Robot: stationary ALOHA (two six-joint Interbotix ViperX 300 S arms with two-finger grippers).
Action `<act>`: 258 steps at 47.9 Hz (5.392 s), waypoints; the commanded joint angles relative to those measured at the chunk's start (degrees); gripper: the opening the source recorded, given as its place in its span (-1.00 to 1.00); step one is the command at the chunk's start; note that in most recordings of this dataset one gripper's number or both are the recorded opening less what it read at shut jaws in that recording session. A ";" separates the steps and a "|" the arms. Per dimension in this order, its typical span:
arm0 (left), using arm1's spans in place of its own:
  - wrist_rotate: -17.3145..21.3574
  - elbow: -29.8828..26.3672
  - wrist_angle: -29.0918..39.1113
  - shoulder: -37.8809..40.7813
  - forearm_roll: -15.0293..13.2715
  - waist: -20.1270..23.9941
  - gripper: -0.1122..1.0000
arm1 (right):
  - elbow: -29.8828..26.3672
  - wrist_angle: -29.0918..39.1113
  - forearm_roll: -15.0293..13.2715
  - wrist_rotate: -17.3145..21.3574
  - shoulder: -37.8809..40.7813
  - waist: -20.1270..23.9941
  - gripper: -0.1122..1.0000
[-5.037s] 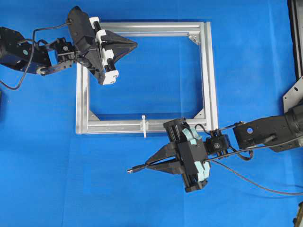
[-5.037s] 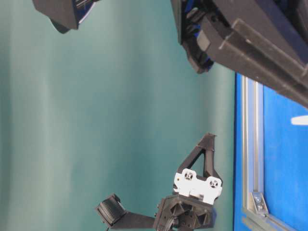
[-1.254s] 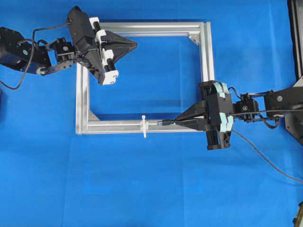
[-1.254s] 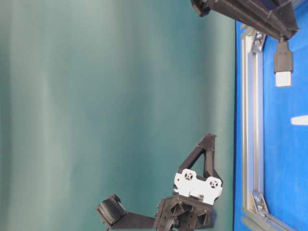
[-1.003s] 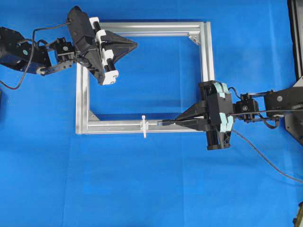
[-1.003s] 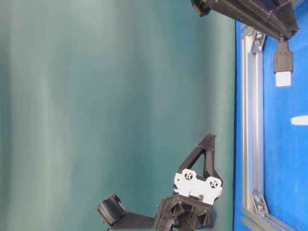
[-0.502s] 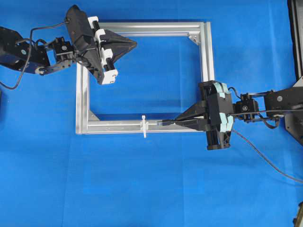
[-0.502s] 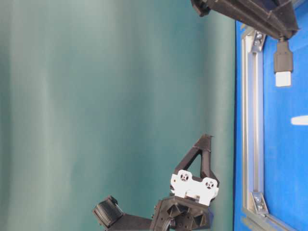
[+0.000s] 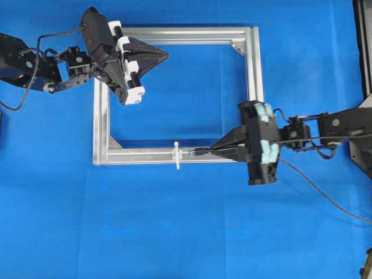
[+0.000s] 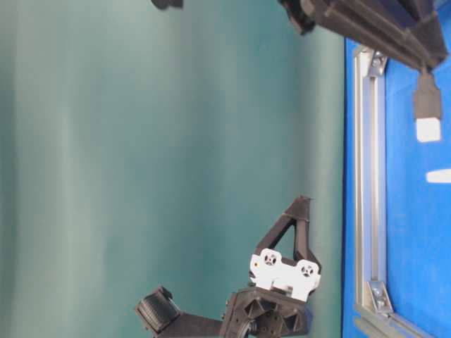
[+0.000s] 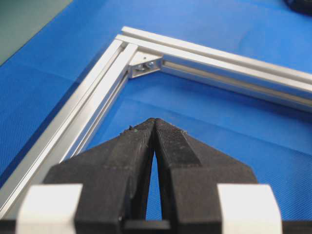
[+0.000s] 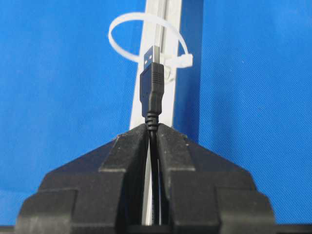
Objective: Insert the wire through the string loop located in the center.
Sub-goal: 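Push the USB plug leftward through the zip-tie loop with the right gripper, then move the left gripper down to the plug emerging left of the loop, then open and close the left gripper on the USB plug tip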
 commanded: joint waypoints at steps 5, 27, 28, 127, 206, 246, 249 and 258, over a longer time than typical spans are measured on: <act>0.09 -0.44 -0.53 -1.67 0.09 -0.09 -0.80 | -3.96 -0.26 0.18 0.09 2.64 0.09 -0.81; 0.09 -0.26 -0.62 -1.76 0.18 -0.18 -0.80 | -12.04 0.53 0.18 0.00 9.84 0.09 -0.81; 0.09 -0.18 -0.62 -1.76 0.18 -0.26 -0.80 | -12.30 0.53 0.18 -0.09 10.02 0.09 -0.81; -5.19 4.04 2.02 -4.75 0.18 -26.46 -0.80 | -12.83 0.70 0.09 -0.18 10.55 0.09 -0.81; -6.06 -0.62 5.71 3.08 0.26 -25.05 0.80 | -12.74 0.79 0.00 -0.26 10.55 0.09 -0.81; -6.06 -0.53 5.98 3.08 0.26 -25.05 0.78 | -12.74 0.79 0.00 -0.26 10.55 0.09 -0.81; -6.06 -0.53 5.98 2.99 0.26 -25.05 0.78 | -12.74 0.70 0.00 -0.26 10.55 0.09 -0.81; -6.06 -0.53 5.98 2.99 0.26 -24.96 0.78 | -12.74 0.79 0.00 -0.26 10.55 0.09 -0.81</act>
